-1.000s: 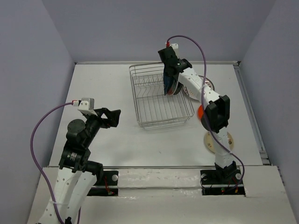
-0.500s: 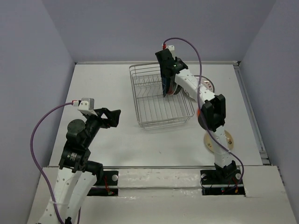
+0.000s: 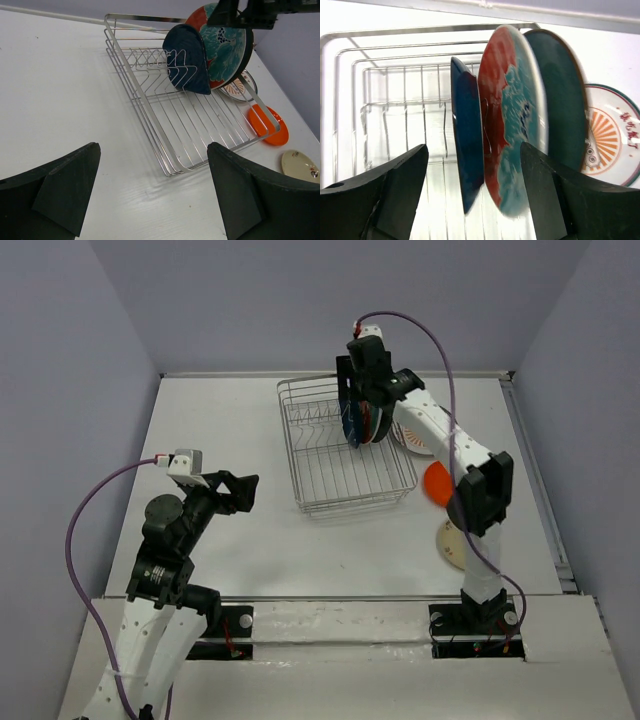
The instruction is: Load the plates into the dish rack
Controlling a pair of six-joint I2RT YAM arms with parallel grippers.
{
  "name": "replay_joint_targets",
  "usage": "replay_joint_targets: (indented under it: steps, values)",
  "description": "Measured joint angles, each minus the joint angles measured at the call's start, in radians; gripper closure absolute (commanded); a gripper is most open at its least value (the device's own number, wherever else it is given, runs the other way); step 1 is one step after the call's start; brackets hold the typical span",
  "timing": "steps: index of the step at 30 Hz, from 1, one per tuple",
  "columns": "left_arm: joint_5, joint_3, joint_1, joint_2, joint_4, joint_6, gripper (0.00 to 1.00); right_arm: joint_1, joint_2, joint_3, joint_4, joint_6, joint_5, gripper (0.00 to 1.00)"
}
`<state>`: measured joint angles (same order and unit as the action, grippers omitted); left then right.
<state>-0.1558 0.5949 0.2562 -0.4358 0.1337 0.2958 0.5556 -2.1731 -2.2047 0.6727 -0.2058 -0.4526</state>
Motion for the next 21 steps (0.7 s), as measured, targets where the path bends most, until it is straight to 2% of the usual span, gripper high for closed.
replay_joint_targets:
  steps: [3,4,6,8,9,11,14,16,21]
  values:
    - [0.0,0.0,0.0,0.0,0.0,0.0,0.01,-0.009,0.222,0.195,-0.051,0.0,0.045,0.28]
    - [0.0,0.0,0.0,0.0,0.0,0.0,0.01,-0.018,0.319,0.294,-0.1,-0.006,0.059,0.35]
    - [0.0,0.0,0.0,0.001,0.0,0.0,0.01,-0.05,0.461,0.434,-0.155,-0.011,0.093,0.42]
    - [-0.001,0.0,0.0,0.002,0.0,0.0,0.01,-0.15,0.633,0.628,-0.258,-0.056,0.163,0.53]
    - [-0.002,0.0,0.0,0.003,0.0,0.0,0.01,-0.252,0.715,0.723,-0.298,-0.084,0.211,0.58]
    - [-0.002,0.0,0.0,0.008,0.0,0.0,0.01,-0.406,0.776,0.85,-0.376,-0.135,0.291,0.58]
    - [-0.005,0.0,0.0,0.015,-0.002,0.0,0.01,-0.644,0.752,0.978,-0.446,-0.214,0.405,0.52]
    - [-0.006,0.0,0.002,0.02,-0.001,0.0,0.01,-0.74,0.664,1.014,-0.473,-0.256,0.476,0.48]
    - [-0.006,0.0,0.012,0.026,-0.002,0.0,0.01,-0.805,0.468,1.017,-0.527,-0.309,0.632,0.43]
